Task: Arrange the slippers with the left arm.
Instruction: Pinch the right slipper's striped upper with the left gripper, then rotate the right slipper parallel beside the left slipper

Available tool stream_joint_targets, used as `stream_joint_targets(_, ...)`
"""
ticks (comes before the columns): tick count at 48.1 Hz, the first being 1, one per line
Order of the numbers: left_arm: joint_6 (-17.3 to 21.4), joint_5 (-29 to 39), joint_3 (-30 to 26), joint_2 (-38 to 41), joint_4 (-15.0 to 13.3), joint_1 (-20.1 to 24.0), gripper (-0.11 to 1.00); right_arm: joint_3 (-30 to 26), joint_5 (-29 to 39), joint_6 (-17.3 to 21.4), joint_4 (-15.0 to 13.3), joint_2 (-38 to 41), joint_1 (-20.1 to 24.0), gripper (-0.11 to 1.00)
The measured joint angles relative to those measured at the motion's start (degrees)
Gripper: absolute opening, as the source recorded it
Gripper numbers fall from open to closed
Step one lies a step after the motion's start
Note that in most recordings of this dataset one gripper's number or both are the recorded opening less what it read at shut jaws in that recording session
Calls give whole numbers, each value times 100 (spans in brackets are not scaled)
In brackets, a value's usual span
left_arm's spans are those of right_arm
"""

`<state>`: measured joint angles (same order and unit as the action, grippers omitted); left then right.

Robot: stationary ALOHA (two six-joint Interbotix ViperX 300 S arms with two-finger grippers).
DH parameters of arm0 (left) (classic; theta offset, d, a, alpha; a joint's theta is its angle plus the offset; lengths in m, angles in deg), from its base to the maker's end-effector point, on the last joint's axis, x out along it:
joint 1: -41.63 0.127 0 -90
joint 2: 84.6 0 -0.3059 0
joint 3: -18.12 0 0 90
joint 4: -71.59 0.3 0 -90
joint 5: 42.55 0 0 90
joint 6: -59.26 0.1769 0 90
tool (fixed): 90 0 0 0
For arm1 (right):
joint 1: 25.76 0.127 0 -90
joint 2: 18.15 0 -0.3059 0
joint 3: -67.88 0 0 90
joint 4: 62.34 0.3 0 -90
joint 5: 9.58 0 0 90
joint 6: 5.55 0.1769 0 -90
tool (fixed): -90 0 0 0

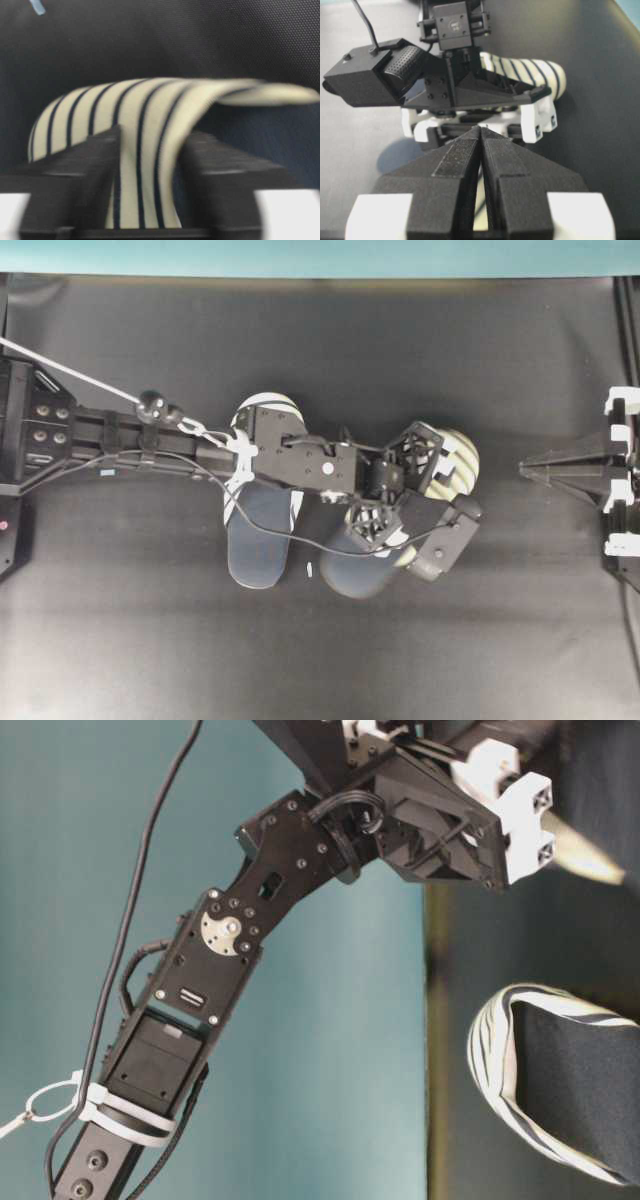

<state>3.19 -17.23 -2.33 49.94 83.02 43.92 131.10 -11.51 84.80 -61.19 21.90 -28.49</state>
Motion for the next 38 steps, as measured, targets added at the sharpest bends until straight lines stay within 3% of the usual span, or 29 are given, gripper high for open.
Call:
stream_joint_targets(5,0,167,-9,0,0,9,4,-9,0,0,0,9,0,0)
stream_joint_targets(7,-26,237,-9,-9,9,9,1,0,9,0,0,0,0,0)
stream_joint_targets(17,-299,747,-18,-237,0,9,1,0,0,0,0,0,0,0)
stream_joint_targets(38,-1767,2268,-123,-1063,0,413,1,0,-18,0,0,-35,0,0)
